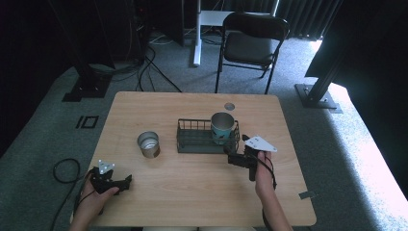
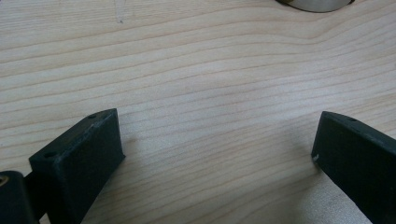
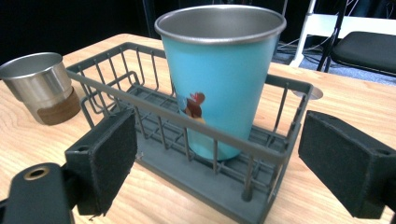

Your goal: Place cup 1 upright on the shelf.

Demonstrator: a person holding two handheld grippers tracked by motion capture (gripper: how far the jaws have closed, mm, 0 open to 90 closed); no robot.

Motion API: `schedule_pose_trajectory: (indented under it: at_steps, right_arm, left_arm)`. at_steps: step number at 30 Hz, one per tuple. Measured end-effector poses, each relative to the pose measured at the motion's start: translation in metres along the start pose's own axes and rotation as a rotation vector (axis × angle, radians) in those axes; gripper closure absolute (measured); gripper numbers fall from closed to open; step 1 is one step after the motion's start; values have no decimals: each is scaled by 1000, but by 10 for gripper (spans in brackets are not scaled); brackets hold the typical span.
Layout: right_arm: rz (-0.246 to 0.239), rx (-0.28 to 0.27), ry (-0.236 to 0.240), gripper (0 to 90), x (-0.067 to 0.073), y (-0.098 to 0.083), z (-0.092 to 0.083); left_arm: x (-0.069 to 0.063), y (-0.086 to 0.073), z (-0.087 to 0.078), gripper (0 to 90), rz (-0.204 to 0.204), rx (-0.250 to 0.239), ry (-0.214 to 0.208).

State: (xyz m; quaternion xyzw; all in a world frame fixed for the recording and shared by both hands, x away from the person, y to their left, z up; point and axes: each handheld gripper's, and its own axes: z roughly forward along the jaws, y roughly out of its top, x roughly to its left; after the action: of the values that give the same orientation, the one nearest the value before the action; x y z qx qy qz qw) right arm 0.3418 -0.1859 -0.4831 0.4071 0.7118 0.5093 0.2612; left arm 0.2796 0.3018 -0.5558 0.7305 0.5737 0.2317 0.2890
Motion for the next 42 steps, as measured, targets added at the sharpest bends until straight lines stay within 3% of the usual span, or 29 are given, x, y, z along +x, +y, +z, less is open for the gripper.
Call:
schedule_pose_trajectory:
  at_steps: [10, 20, 31, 36, 42]
  right_arm:
    - [4, 17, 1, 115, -11, -13, -13]
    - [5, 74, -14, 116, -28, -32, -24]
    - [38, 138, -19, 117, -43, -51, -40]
    - [27, 175, -44, 117, -48, -57, -47]
    - [-22, 210, -41, 116, -52, -62, -54]
  left_arm:
    - [0, 0, 0, 24, 0, 0, 0]
    - [0, 0, 0, 24, 2, 0, 0]
    - [0, 0, 0, 24, 2, 0, 0]
    - [0, 0, 0, 24, 2, 0, 0]
    - [0, 0, 0, 24, 3, 1, 0]
